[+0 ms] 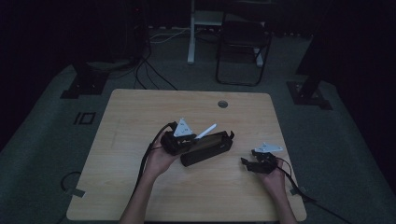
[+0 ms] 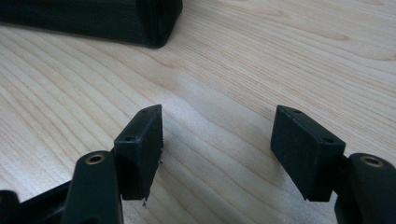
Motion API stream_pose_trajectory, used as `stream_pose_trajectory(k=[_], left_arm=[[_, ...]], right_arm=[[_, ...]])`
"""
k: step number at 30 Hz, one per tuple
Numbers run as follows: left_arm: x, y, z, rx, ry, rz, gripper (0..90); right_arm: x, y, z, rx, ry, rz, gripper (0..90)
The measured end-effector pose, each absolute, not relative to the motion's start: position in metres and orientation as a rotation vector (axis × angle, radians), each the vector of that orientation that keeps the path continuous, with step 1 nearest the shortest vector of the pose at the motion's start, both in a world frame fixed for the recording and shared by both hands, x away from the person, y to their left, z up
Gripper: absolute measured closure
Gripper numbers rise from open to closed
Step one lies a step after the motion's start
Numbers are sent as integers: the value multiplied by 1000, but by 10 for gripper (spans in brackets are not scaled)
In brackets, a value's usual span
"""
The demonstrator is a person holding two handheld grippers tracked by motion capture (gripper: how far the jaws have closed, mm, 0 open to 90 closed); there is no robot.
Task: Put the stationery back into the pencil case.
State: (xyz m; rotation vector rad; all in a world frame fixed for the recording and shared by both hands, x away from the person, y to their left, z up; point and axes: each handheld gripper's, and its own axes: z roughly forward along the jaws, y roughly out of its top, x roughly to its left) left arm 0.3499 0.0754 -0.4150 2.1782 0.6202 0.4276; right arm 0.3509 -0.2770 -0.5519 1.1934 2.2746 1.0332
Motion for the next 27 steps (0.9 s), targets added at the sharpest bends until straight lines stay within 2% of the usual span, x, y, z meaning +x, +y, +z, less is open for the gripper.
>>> stream_pose_trajectory(k=[27], left_arm=[[362,63,-428,2210,607,391,788]], right_arm=[[351,-277,-552,1192,2275,1034,340]])
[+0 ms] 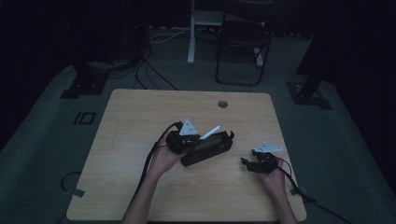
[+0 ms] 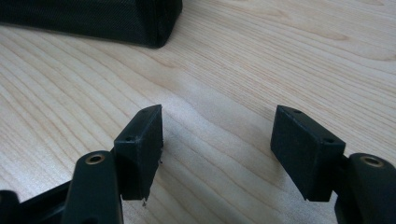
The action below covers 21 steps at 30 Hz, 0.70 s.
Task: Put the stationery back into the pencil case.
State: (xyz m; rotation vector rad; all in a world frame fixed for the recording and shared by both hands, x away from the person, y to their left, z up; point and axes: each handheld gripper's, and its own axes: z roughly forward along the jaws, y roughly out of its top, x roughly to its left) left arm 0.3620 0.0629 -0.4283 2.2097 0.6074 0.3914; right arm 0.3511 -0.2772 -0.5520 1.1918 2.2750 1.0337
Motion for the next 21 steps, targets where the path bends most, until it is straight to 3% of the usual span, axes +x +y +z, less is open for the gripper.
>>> stream_pose_trajectory(k=[21], left_arm=[[369,58,-436,2224,612,380,788]], right_arm=[[351,-277,-552,1189,2276,1034,341]])
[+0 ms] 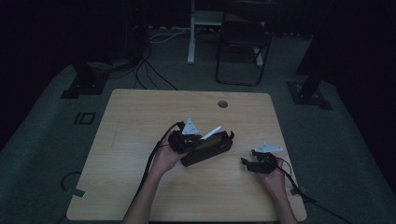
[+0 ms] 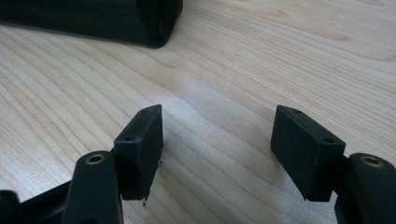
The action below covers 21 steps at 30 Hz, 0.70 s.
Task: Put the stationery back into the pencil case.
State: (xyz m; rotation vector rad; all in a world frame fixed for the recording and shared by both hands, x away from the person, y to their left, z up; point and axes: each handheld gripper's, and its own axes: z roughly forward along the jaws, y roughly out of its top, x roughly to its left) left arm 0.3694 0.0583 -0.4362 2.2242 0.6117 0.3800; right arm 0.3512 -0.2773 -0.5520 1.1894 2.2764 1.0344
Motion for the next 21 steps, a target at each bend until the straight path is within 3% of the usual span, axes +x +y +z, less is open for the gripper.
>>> stream_pose_trajectory(k=[21], left_arm=[[375,53,-445,2245,611,378,788]], right_arm=[[351,-278,-552,1186,2278,1035,341]])
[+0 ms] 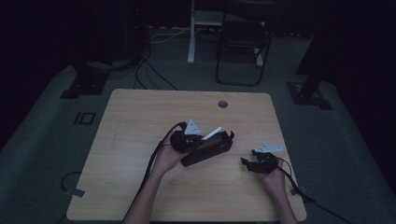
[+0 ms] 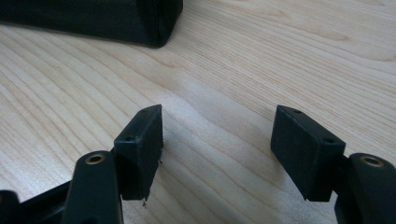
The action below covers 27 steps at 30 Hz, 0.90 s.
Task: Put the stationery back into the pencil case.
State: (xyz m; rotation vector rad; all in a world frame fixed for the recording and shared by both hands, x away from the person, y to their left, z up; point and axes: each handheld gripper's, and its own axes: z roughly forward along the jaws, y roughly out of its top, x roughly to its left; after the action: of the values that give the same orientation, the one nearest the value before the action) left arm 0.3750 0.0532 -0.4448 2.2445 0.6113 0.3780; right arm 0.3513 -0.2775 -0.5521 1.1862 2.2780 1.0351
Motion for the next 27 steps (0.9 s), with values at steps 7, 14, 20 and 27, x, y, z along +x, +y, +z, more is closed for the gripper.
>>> stream_pose_trajectory(k=[7,14,20,27], left_arm=[[377,51,-448,2253,614,379,788],[379,50,-451,2261,619,375,788],[380,49,-452,2272,619,378,788],[382,46,-458,2296,614,376,787]], right_arm=[[351,-278,-552,1185,2279,1036,341],[351,-278,-552,1185,2279,1036,341],[351,-278,-552,1185,2280,1036,341],[351,-278,-552,1185,2280,1037,341]])
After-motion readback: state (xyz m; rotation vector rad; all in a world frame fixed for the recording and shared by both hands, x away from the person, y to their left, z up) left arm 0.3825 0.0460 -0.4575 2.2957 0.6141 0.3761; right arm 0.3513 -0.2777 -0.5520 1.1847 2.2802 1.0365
